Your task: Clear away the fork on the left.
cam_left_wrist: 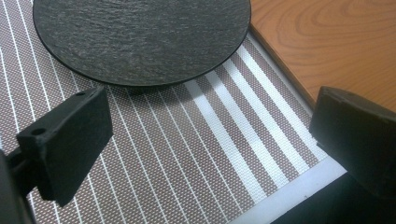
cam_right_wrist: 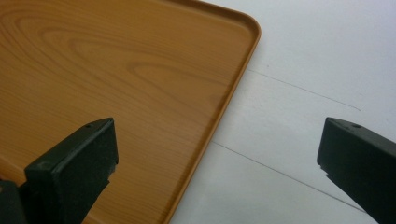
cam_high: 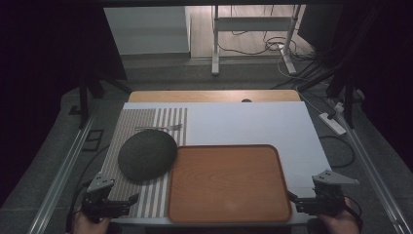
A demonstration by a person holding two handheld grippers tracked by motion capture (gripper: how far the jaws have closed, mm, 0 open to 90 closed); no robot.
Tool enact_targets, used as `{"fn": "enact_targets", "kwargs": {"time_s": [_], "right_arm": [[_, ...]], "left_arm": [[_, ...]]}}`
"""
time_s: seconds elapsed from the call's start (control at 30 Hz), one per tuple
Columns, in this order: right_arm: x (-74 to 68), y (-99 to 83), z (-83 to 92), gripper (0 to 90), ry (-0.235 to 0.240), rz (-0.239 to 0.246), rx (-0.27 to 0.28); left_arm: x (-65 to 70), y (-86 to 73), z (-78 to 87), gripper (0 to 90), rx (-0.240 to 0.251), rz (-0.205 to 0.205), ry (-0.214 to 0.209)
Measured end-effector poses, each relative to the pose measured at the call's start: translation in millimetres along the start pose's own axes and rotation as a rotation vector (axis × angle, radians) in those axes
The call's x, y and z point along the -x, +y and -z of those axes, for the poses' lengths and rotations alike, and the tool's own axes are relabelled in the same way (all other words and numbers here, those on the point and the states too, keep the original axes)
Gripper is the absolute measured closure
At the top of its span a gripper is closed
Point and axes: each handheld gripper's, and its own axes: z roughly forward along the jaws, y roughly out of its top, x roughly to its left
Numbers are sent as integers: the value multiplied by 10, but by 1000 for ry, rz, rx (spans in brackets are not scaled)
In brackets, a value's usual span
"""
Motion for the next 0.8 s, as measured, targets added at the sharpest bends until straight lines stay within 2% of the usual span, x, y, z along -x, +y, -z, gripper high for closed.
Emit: {"fn": "enact_targets", "kwargs": {"time_s": [0.37, 0.53, 0.63, 0.8], "right_arm": [[10, 11, -29, 0, 8, -6, -26], [28, 19, -25, 0, -14, -3, -3], [47, 20, -34, 0, 0, -19, -9], [24, 19, -35, 0, 3, 5, -11]], "left_arm": [[-5, 7, -14, 13, -12, -6, -12], [0, 14, -26, 15, -26, -8, -9], [-5, 16, -32, 16, -31, -6, -12], [-16, 20, -38, 17, -39, 2, -17]]}}
